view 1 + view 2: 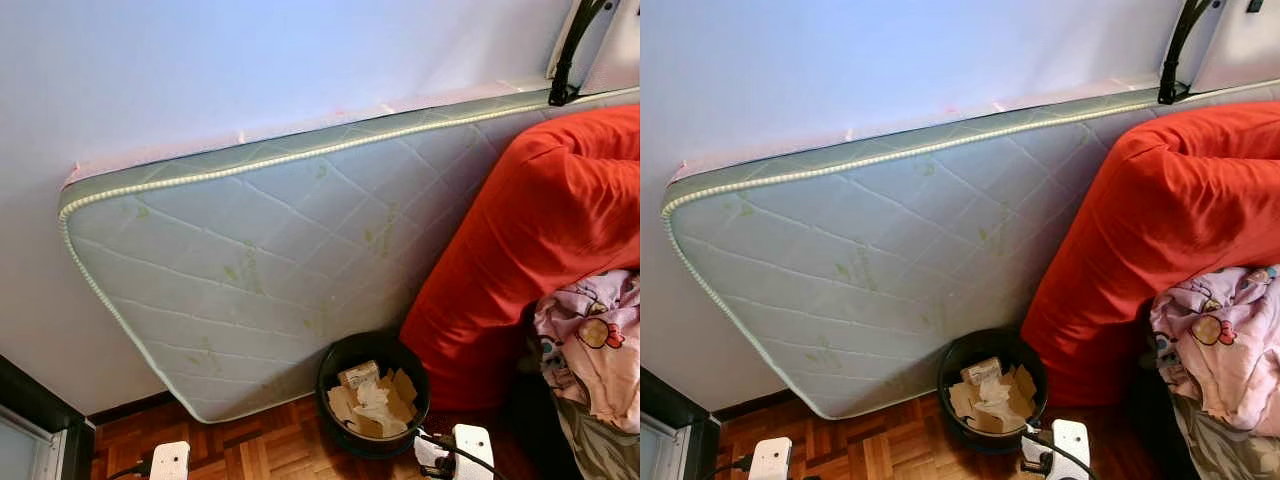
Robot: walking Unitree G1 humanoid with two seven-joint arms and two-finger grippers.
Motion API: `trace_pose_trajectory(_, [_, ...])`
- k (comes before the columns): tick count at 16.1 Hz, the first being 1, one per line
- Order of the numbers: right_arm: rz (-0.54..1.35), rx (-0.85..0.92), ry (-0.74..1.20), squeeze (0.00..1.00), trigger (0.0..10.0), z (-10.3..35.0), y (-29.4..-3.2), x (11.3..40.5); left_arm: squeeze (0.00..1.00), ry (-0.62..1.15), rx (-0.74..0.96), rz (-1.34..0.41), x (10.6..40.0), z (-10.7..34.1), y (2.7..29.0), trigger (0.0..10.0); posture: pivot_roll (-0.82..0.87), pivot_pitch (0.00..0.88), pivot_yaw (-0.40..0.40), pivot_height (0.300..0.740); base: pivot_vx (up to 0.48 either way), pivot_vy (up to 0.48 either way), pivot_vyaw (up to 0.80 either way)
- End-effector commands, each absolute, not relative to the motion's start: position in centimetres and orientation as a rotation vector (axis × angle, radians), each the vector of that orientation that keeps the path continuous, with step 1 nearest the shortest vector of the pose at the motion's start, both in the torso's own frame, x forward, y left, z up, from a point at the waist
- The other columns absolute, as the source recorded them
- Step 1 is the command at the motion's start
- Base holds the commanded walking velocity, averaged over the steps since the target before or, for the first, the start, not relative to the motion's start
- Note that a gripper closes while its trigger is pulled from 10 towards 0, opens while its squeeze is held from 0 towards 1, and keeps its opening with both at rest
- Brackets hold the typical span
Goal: Clean up the room
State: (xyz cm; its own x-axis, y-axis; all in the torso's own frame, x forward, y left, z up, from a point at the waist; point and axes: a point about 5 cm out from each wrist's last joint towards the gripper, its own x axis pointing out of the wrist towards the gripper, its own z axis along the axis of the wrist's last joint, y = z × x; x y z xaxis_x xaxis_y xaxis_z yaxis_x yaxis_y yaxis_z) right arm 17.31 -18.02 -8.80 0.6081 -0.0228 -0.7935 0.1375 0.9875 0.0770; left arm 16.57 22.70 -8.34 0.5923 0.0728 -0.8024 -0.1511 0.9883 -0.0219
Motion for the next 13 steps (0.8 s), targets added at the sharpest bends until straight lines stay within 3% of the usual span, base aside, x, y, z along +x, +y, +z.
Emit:
trace_pose_trajectory(1, [-0.091,0.123,0.903,0.00,10.0,-8.67,-18.09,17.54,0.00,0.933,-0.080,0.128,16.62,-8.33,22.70,10.0,-0.03,0.000,0.006,0.740,0.000,0.000,0.00])
trace_pose_trajectory(5, [-0.090,0.106,0.899,0.00,10.0,-8.62,-18.15,17.62,0.00,0.934,-0.078,0.132,16.49,-8.35,22.83,10.0,-0.03,0.000,0.006,0.740,0.000,0.000,0.54])
trace_pose_trajectory(13, [-0.102,0.129,0.899,0.00,10.0,-8.69,-18.16,17.46,0.00,0.938,-0.077,0.139,16.20,-8.37,23.26,10.0,-0.03,0.000,0.004,0.740,0.000,0.000,0.00])
